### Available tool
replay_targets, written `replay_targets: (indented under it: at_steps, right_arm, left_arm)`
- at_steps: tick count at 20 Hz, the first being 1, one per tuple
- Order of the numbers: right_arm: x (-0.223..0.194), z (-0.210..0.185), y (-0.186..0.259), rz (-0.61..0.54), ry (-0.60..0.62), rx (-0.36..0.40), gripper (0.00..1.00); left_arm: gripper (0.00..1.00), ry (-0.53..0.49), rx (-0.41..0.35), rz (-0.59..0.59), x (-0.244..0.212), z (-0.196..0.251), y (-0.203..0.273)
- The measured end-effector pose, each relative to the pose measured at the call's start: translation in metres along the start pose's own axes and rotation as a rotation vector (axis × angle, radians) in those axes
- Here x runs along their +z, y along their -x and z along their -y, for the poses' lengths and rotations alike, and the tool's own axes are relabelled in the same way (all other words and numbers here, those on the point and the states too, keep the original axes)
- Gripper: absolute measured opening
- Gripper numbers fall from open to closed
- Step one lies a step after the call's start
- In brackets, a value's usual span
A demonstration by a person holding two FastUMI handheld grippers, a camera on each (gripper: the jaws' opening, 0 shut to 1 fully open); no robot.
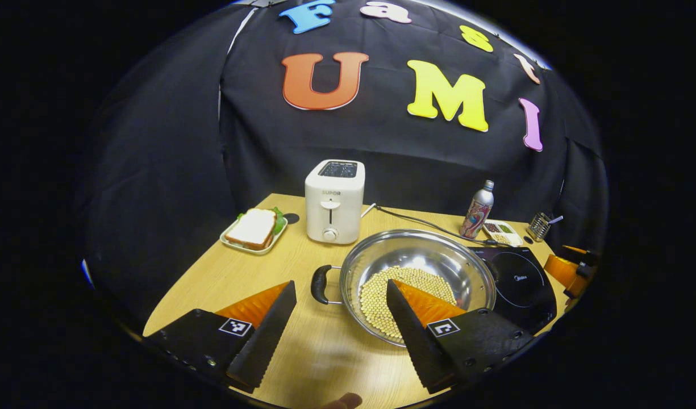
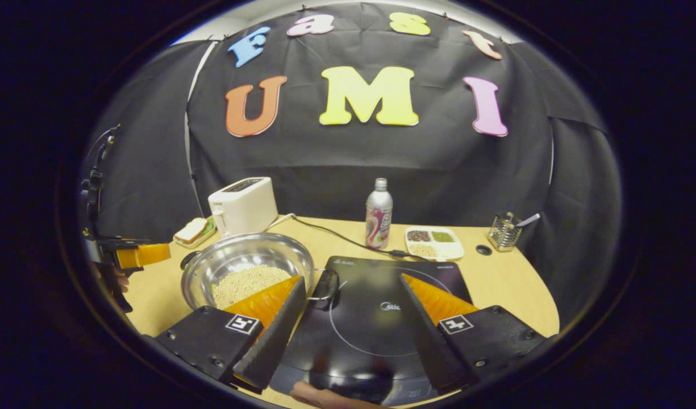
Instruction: First push the handle of the pot to place it horizontally, then grasp the pot with both hands and set it on the induction cooktop.
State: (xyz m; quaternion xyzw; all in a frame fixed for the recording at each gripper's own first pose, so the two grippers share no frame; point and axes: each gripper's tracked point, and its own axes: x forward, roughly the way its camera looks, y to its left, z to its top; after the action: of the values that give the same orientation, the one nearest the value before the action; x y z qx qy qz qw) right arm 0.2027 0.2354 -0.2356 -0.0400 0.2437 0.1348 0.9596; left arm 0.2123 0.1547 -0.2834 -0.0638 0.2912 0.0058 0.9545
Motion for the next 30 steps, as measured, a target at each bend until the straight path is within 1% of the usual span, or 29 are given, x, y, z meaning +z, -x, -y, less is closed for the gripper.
replay_targets:
  at_steps: [3,6,7,10,11,12,13,14,15,16,17,18,19,20,21,22,23,24,25,26,27,28,29,30]
  right_arm:
    - [-0.008,-0.013,-0.025,-0.055,0.001,0.007,1.0]
    - [-0.019,-0.028,-0.051,-0.11,0.004,0.018,0.99]
    - [-0.022,-0.034,-0.059,-0.121,0.001,0.025,1.0]
    - [-0.038,-0.036,-0.082,-0.191,-0.005,-0.009,0.98]
    - [-0.041,-0.043,-0.087,-0.214,-0.027,0.013,1.0]
    - [-0.045,-0.046,-0.093,-0.234,-0.051,0.029,1.0]
    - [-0.048,-0.048,-0.097,-0.255,-0.072,0.037,0.99]
    - [-0.055,-0.047,-0.099,-0.283,-0.083,0.03,0.94]
    - [-0.055,-0.047,-0.098,-0.291,-0.075,0.026,0.89]
    - [-0.053,-0.043,-0.106,-0.289,-0.065,0.009,0.84]
    - [-0.054,-0.043,-0.105,-0.295,-0.053,0.005,0.84]
    - [-0.058,-0.042,-0.107,-0.317,-0.03,0.001,0.86]
    - [-0.055,-0.042,-0.105,-0.313,-0.022,-0.001,0.83]
    - [-0.056,-0.041,-0.106,-0.327,-0.017,-0.005,0.82]
    - [-0.056,-0.039,-0.108,-0.329,-0.013,-0.017,0.81]
    - [-0.056,-0.037,-0.107,-0.334,-0.015,-0.02,0.75]
    - [-0.055,-0.039,-0.109,-0.334,-0.016,-0.008,0.72]
    - [-0.054,-0.039,-0.112,-0.328,-0.012,0.012,0.69]
    - [-0.052,-0.038,-0.113,-0.326,-0.006,0.029,0.68]
    - [-0.054,-0.038,-0.111,-0.334,-0.005,0.037,0.7]
    - [-0.054,-0.038,-0.111,-0.342,-0.003,0.038,0.69]
    - [-0.054,-0.037,-0.112,-0.345,0.004,0.037,0.66]
    - [-0.053,-0.037,-0.113,-0.347,-0.001,0.038,0.63]
    - [-0.052,-0.039,-0.113,-0.351,-0.013,0.042,0.6]
  left_arm:
    - [0.96,-0.012,0.015,-0.043,-0.007,-0.005,-0.023]
    - [0.96,-0.022,0.02,-0.088,-0.013,-0.009,-0.049]
    - [0.96,-0.027,0.028,-0.104,-0.015,-0.012,-0.059]
    - [0.96,-0.025,0.041,-0.155,-0.025,-0.022,-0.085]
    - [0.95,-0.028,0.04,-0.173,-0.029,-0.025,-0.092]
    - [0.93,-0.035,0.034,-0.184,-0.032,-0.026,-0.094]
    - [0.88,-0.041,0.033,-0.189,-0.033,-0.027,-0.099]
    - [0.81,-0.051,0.029,-0.198,-0.035,-0.027,-0.1]
    - [0.8,-0.062,0.027,-0.2,-0.036,-0.027,-0.101]
    - [0.79,-0.064,0.027,-0.204,-0.036,-0.028,-0.102]
    - [0.8,-0.062,0.012,-0.217,-0.039,-0.026,-0.104]
    - [0.78,-0.056,-0.004,-0.228,-0.041,-0.022,-0.104]
    - [0.73,-0.059,-0.012,-0.238,-0.043,-0.02,-0.105]
    - [0.65,-0.061,-0.013,-0.237,-0.043,-0.02,-0.105]
    - [0.65,-0.069,-0.012,-0.245,-0.044,-0.021,-0.104]
    - [0.65,-0.085,-0.014,-0.25,-0.044,-0.022,-0.103]
    - [0.65,-0.1,-0.019,-0.262,-0.047,-0.021,-0.104]
    - [0.75,-0.109,-0.021,-0.264,-0.046,-0.021,-0.106]
    - [0.75,-0.106,-0.026,-0.272,-0.045,-0.022,-0.104]
    - [0.63,-0.1,-0.033,-0.282,-0.046,-0.022,-0.102]
    - [0.61,-0.096,-0.036,-0.291,-0.047,-0.021,-0.102]
    - [0.61,-0.103,-0.038,-0.295,-0.047,-0.021,-0.101]
    - [0.7,-0.112,-0.036,-0.295,-0.046,-0.021,-0.102]
    - [0.61,-0.106,-0.028,-0.299,-0.046,-0.021,-0.102]
